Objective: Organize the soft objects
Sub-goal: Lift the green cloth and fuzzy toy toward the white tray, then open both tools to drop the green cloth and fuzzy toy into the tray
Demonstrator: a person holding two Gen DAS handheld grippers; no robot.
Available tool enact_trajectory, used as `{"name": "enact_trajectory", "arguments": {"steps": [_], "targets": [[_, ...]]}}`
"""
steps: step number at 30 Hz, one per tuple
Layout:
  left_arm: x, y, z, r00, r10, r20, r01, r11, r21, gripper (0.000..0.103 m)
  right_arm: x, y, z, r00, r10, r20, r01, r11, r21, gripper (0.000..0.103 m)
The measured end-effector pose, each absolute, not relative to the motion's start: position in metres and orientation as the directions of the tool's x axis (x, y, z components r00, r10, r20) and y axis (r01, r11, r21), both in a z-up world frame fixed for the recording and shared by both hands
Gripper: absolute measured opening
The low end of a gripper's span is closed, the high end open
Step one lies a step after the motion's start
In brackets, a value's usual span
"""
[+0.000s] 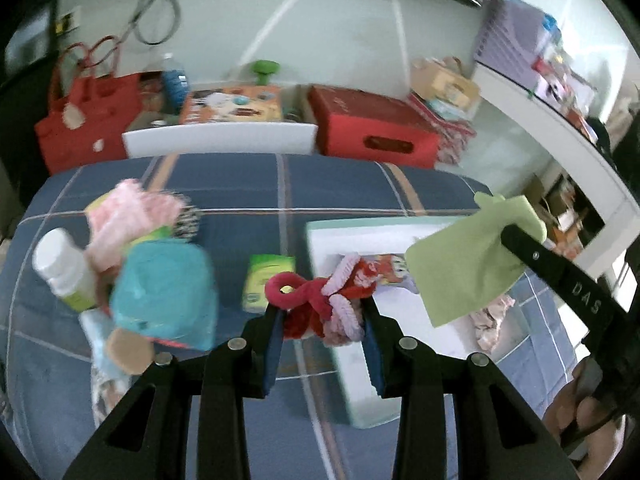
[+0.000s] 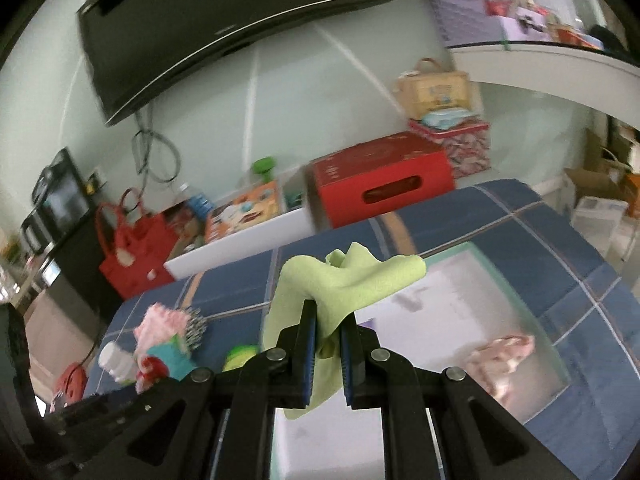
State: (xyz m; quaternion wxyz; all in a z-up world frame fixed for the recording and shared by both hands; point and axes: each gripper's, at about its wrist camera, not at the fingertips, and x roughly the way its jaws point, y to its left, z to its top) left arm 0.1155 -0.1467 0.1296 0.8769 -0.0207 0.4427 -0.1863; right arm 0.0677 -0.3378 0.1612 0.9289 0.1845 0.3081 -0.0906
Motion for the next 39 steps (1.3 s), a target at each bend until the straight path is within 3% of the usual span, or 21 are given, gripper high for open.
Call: {"name": "enact_trajectory", "arguments": {"steps": [10, 25, 28, 30, 31, 34, 37, 39], "targets": [[0.131, -0.223, 0.096, 0.454, -0.362, -0.814, 0.416, 0.894, -0.165, 0.037, 0.074, -0.394, 0.132, 0.723, -0.192, -0.664, 0.434, 0.874, 0.219, 0.012], [0.14, -0.258, 0.054, 0.372, -0.354, -0.858, 0.456, 0.875, -0.163, 0.042, 0.089, -0.393, 0.091, 0.614, -0.224, -0.757, 0.457, 0.883, 0.11, 0.015], [0.141, -0.256, 0.054, 0.37, -0.355, -0.859, 0.452, 0.876, -0.167, 0.054, 0.089, -0.392, 0.092, 0.597, -0.236, -0.767, 0.471, 0.877, 0.097, 0.022], [0.142, -0.254, 0.055, 0.377, -0.356, -0.855, 0.446, 0.879, -0.17, 0.074, 0.088, -0.393, 0.094, 0.587, -0.244, -0.772, 0.479, 0.873, 0.089, 0.029], [0.142, -0.253, 0.056, 0.382, -0.358, -0.852, 0.443, 0.88, -0.171, 0.078, 0.088, -0.393, 0.096, 0.586, -0.246, -0.772, 0.479, 0.874, 0.085, 0.036], [0.141, -0.25, 0.061, 0.398, -0.36, -0.844, 0.437, 0.883, -0.171, 0.082, 0.084, -0.39, 0.103, 0.588, -0.263, -0.765, 0.483, 0.873, 0.072, 0.054], [0.141, -0.247, 0.063, 0.396, -0.36, -0.844, 0.431, 0.885, -0.176, 0.093, 0.081, -0.389, 0.111, 0.589, -0.271, -0.761, 0.485, 0.872, 0.064, 0.058], [0.141, -0.246, 0.064, 0.394, -0.367, -0.842, 0.427, 0.885, -0.186, 0.095, 0.078, -0.389, 0.115, 0.589, -0.273, -0.761, 0.489, 0.869, 0.067, 0.062]]}}
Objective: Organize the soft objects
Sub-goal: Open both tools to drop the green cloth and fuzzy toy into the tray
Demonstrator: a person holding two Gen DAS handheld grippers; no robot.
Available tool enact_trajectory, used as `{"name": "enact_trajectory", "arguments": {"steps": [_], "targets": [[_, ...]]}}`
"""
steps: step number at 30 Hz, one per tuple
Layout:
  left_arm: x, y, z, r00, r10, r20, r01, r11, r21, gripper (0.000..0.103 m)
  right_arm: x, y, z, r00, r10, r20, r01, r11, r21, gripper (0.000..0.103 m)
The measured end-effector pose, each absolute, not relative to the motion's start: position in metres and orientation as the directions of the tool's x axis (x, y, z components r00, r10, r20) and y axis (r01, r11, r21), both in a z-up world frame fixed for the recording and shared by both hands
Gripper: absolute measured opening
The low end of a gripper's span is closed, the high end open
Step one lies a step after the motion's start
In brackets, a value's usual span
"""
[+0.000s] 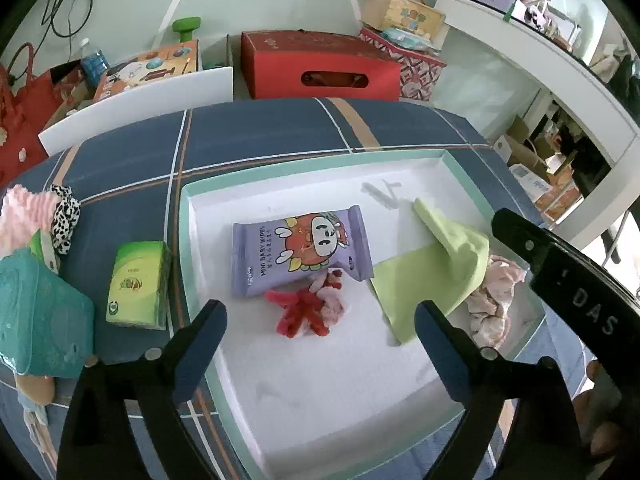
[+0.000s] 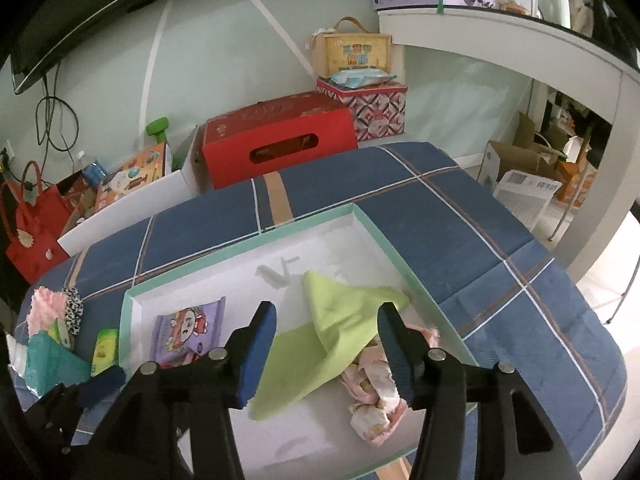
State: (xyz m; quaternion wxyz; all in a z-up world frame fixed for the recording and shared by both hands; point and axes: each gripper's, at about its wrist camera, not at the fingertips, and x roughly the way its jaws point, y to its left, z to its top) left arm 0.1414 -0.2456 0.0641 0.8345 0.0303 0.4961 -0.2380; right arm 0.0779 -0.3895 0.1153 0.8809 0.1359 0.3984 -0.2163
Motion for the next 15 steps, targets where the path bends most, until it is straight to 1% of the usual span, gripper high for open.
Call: {"name": "enact_trajectory", "arguments": {"steps": [5, 7, 8, 9, 10, 14, 15], "targets": [[0.138, -0.24, 0.073, 0.422, -0.365, -0.83, 0.416, 0.891, -0.18, 0.095, 0.07, -0.394, 0.124, 0.592, -0.265, -0.761, 0.506, 0.857, 0.095, 0.075], [0.137, -0.236, 0.076, 0.429, -0.371, -0.824, 0.413, 0.892, -0.186, 0.095, 0.068, -0.394, 0.126, 0.592, -0.265, -0.761, 0.507, 0.856, 0.097, 0.088], [0.136, -0.235, 0.077, 0.433, -0.369, -0.823, 0.409, 0.893, -0.186, 0.095, 0.067, -0.393, 0.128, 0.596, -0.269, -0.757, 0.506, 0.857, 0.094, 0.092], [0.136, -0.234, 0.078, 0.44, -0.366, -0.82, 0.405, 0.896, -0.183, 0.095, 0.066, -0.392, 0.129, 0.6, -0.273, -0.752, 0.505, 0.858, 0.092, 0.1], [0.135, -0.231, 0.079, 0.45, -0.363, -0.816, 0.401, 0.899, -0.179, 0.095, 0.065, -0.391, 0.13, 0.603, -0.275, -0.749, 0.504, 0.859, 0.091, 0.103], [0.135, -0.227, 0.082, 0.463, -0.353, -0.813, 0.389, 0.905, -0.171, 0.096, 0.065, -0.389, 0.13, 0.616, -0.256, -0.745, 0.491, 0.864, 0.109, 0.103], [0.134, -0.225, 0.083, 0.467, -0.348, -0.813, 0.388, 0.907, -0.165, 0.097, 0.065, -0.388, 0.13, 0.618, -0.246, -0.746, 0.485, 0.867, 0.117, 0.103]]}}
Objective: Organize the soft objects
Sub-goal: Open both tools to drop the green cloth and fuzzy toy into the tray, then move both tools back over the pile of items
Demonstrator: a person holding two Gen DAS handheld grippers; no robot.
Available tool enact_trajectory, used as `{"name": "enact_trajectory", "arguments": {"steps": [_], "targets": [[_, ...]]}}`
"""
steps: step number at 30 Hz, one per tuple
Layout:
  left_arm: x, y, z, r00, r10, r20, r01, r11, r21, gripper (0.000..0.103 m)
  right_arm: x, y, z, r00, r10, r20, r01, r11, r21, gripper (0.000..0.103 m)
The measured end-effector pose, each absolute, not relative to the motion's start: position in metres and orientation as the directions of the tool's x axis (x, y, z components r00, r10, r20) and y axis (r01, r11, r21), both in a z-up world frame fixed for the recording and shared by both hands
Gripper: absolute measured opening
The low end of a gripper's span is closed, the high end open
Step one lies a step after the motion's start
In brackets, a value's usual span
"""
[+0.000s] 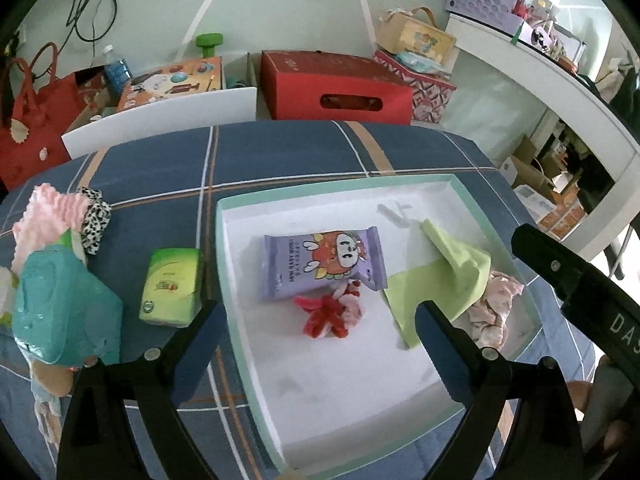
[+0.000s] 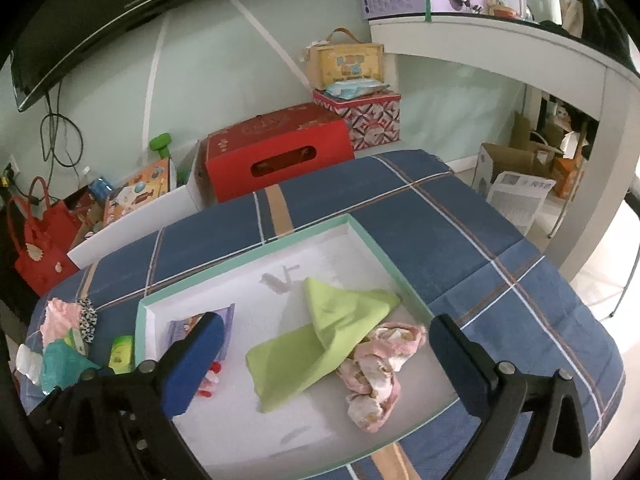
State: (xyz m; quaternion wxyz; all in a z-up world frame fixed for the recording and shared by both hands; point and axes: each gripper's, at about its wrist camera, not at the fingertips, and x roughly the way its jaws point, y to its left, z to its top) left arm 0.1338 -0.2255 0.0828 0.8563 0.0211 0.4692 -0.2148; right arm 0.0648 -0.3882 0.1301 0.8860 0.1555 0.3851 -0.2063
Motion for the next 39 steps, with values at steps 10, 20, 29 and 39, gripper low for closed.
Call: {"name": "enact_trajectory", "arguments": {"steps": [10, 20, 29, 39], "targets": [[0.12, -0.192, 0.117, 0.554, -0.347, -0.757, 0.359, 0.92, -0.159, 0.099, 0.065, -0.371, 0.139, 0.653, -0.198, -0.731, 0.436, 0.888, 0.148, 0.103], [0.113, -0.1, 0.146, 0.631, -0.289, -0.72, 0.207, 0.957, -0.203, 0.099, 0.071, -0.316, 0.147, 0.701, -0.071, -0.71, 0.304, 0.93, 0.207, 0.103], [0.113, 0.035, 0.118, 0.638, -0.041, -0.769, -0.155, 0.971, -0.18, 0.099, 0.097, -0.216, 0.114, 0.62, 0.221, -0.753, 0.08, 0.937, 0.341, 0.103], [0.114, 0.11, 0.063, 0.54, -0.018, -0.842, -0.321, 0.92, -0.225, 0.099, 0.111, -0.104, 0.064, 0.487, 0.327, -0.81, -0.083, 0.94, 0.33, 0.103]]}}
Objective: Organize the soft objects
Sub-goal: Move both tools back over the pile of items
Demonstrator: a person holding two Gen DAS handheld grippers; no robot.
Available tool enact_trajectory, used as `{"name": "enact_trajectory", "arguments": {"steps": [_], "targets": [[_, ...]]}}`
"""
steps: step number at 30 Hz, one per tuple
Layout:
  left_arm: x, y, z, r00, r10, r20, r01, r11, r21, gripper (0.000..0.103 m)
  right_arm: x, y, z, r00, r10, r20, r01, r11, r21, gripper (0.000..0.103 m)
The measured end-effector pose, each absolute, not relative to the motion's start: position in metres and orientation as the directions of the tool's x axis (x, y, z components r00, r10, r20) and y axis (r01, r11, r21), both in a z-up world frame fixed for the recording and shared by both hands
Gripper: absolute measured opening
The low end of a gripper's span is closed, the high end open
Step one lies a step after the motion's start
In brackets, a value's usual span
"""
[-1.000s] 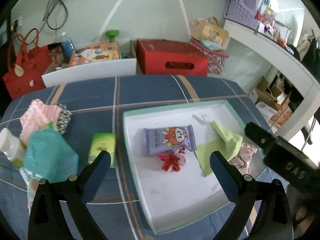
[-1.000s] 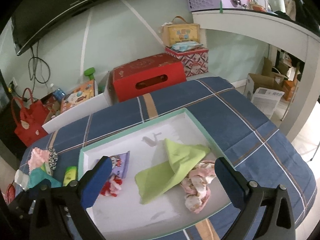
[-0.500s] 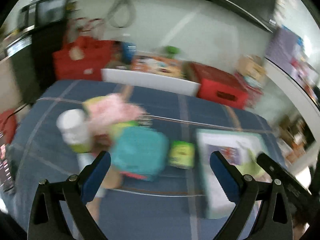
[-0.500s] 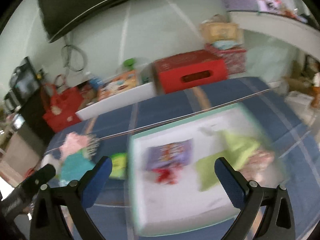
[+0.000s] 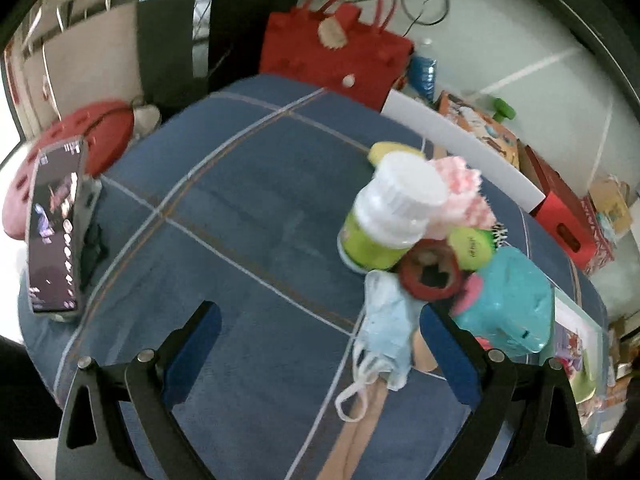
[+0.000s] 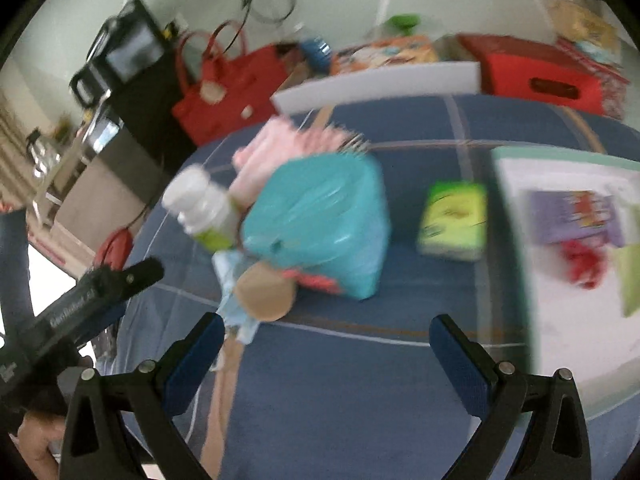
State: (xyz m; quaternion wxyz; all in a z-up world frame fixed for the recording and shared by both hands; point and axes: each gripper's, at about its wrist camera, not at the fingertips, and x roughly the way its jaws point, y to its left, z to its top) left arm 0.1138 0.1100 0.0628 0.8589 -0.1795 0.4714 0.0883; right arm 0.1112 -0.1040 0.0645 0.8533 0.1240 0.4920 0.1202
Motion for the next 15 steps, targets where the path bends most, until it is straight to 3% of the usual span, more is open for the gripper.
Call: {"name": "enact_trajectory", "arguments": {"steps": [9, 15], "targets": [[0.121, 0.126, 0.036, 0.483, -0.044, -0.875, -0.335, 0.914, -0.23, 0.099, 0.131, -0.072, 0.032, 0.439, 0.359, -0.823, -0.046, 0.924, 0.379, 0.102], [0.126, 0.13, 0.028, 0.471, -0.029, -0.881, -0.339, 0.917, -0.211, 0.099, 0.138, -0.063, 0.02, 0.449, 0.358, -0.819, -0.021, 0.92, 0.391, 0.095]]}}
